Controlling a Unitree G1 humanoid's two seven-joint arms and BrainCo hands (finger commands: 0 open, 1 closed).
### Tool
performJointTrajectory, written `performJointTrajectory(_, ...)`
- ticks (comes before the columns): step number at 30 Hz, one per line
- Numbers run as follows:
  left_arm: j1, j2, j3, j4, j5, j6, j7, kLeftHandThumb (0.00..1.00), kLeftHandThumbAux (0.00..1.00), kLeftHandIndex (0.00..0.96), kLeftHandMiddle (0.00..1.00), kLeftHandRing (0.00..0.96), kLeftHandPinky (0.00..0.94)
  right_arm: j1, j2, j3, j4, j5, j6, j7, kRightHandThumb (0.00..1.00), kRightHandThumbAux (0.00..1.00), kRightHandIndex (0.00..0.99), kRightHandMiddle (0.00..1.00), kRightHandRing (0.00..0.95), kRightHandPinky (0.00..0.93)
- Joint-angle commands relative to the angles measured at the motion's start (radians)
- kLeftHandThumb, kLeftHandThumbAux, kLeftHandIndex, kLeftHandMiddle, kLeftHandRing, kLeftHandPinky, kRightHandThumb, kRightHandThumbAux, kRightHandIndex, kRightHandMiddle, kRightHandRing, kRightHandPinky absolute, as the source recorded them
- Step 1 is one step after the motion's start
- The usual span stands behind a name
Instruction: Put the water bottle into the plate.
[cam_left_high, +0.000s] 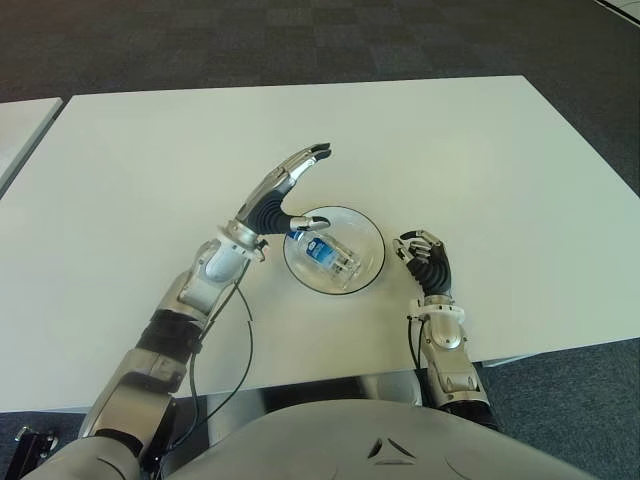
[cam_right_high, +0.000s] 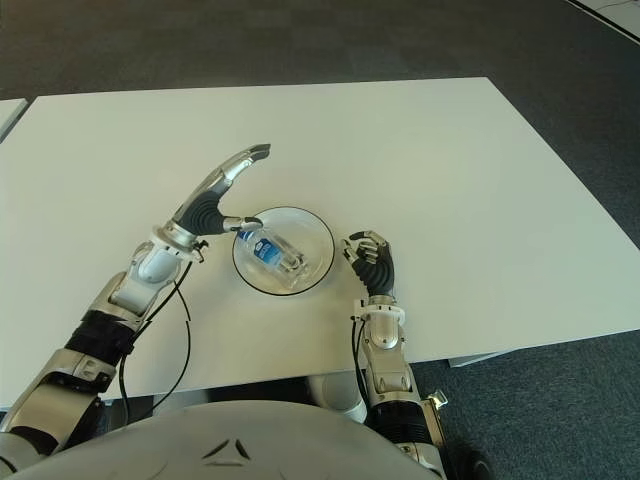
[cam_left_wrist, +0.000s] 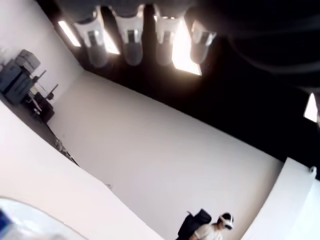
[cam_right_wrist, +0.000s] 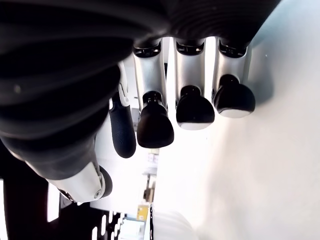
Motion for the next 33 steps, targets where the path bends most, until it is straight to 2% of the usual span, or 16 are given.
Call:
performJointTrajectory(1, -0.009, -0.047, 0.056, 0.223, -0.006, -0.084, 0.097, 0.11, 0.317, 0.0, 0.0, 0.0, 0.0, 0.003, 0.004, 0.004, 0.012, -0.001, 0.002, -0.003, 0.707, 0.728, 0.437, 0.839, 0.851, 0.854)
performJointTrajectory(2, -0.012, -0.053, 0.061, 0.247, -0.003, -0.101, 0.111, 0.11, 0.315, 0.0, 0.0, 0.0, 0.0, 0.003, 0.005, 0.005, 0.012, -0.001, 0.002, -0.004, 0.707, 0.728, 0.437, 0.839, 0.85, 0.854)
performJointTrajectory(5, 0.054, -0.085, 0.076, 0.052, -0.027, -0.067, 0.102, 0.104, 0.316, 0.0, 0.0, 0.0, 0.0, 0.002, 0.006, 0.005, 0.013, 0.0, 0.0, -0.003, 0.707, 0.728, 0.437, 0.839, 0.85, 0.853)
performJointTrajectory(7, 0.094, -0.106, 0.081, -0.031, -0.047, -0.04, 0.094, 0.095, 0.318, 0.0, 0.0, 0.0, 0.0, 0.002, 0.007, 0.005, 0.013, 0.002, -0.002, -0.002, 0.707, 0.728, 0.437, 0.839, 0.85, 0.853)
performJointTrajectory(10, 0.125, -0.12, 0.094, -0.059, -0.089, -0.018, 0.07, 0.077, 0.324, 0.0, 0.0, 0.0, 0.0, 0.001, 0.008, 0.006, 0.014, 0.003, -0.004, -0.001, 0.707, 0.728, 0.437, 0.84, 0.851, 0.855)
performJointTrajectory(14, 0.155, -0.148, 0.111, -0.093, -0.17, 0.045, 0.036, 0.057, 0.356, 0.0, 0.0, 0.0, 0.0, 0.0, 0.008, 0.007, 0.017, 0.005, -0.004, 0.003, 0.707, 0.727, 0.438, 0.838, 0.849, 0.85)
performJointTrajectory(17, 0.219, -0.175, 0.137, -0.173, -0.222, 0.107, 0.038, 0.023, 0.414, 0.0, 0.0, 0.0, 0.0, -0.001, 0.008, 0.007, 0.019, 0.007, -0.008, 0.006, 0.707, 0.727, 0.438, 0.838, 0.848, 0.85)
performJointTrajectory(21, 0.286, -0.223, 0.168, -0.253, -0.225, 0.175, 0.069, 0.005, 0.471, 0.0, 0.0, 0.0, 0.007, -0.003, 0.006, 0.007, 0.023, 0.012, -0.013, 0.01, 0.707, 0.726, 0.438, 0.839, 0.849, 0.854)
performJointTrajectory(24, 0.343, -0.264, 0.19, -0.28, -0.217, 0.202, 0.097, 0.001, 0.509, 0.0, 0.009, 0.0, 0.035, -0.003, 0.004, 0.006, 0.025, 0.015, -0.016, 0.013, 0.707, 0.727, 0.438, 0.841, 0.851, 0.856)
performJointTrajectory(26, 0.377, -0.288, 0.204, -0.272, -0.211, 0.206, 0.118, 0.0, 0.541, 0.039, 0.054, 0.032, 0.081, -0.002, 0.002, 0.005, 0.026, 0.017, -0.017, 0.014, 0.707, 0.727, 0.437, 0.843, 0.854, 0.86)
performJointTrajectory(33, 0.406, -0.342, 0.247, -0.238, -0.184, 0.229, 0.181, 0.0, 0.656, 0.141, 0.142, 0.118, 0.171, 0.0, -0.004, 0.003, 0.026, 0.013, -0.016, 0.013, 0.706, 0.728, 0.437, 0.841, 0.854, 0.859)
